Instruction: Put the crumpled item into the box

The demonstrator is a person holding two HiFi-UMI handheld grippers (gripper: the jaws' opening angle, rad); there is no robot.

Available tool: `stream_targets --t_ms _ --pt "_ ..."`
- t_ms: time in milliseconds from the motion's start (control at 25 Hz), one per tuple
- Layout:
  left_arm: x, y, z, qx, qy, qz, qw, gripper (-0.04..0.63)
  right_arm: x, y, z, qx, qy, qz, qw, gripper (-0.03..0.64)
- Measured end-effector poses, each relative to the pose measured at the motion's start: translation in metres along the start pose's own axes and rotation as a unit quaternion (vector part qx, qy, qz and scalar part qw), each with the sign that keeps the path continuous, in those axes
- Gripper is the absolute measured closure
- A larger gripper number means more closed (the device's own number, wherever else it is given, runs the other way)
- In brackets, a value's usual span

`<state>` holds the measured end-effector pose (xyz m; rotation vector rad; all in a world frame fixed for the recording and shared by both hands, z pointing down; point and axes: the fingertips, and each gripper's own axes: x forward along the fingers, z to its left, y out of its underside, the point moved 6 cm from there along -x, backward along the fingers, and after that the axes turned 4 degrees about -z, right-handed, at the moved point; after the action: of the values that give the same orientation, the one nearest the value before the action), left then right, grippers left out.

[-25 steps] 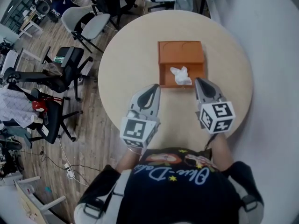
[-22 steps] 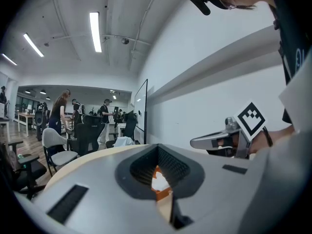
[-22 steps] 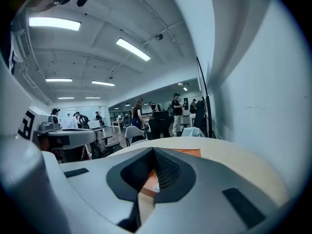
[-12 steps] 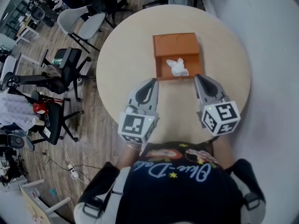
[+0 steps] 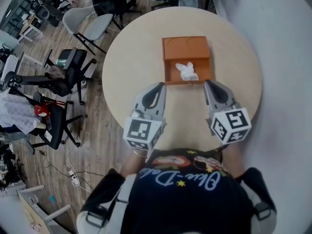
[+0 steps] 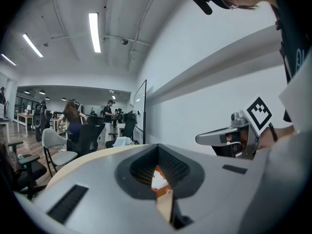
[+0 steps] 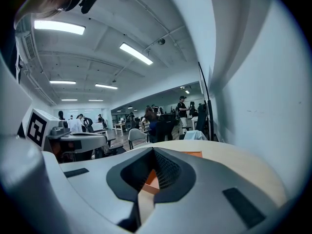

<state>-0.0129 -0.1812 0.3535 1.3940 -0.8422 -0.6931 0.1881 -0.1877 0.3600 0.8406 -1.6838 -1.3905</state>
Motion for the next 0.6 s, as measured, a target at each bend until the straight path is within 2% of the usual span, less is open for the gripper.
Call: stream_targets --t_ms 600 --pt "-0.0033 0.0021 0.0030 -0.001 -0.013 0.000 0.9999 0.604 0.0057 0.0031 0.0021 0.003 -0.007 0.005 1.000 0.617"
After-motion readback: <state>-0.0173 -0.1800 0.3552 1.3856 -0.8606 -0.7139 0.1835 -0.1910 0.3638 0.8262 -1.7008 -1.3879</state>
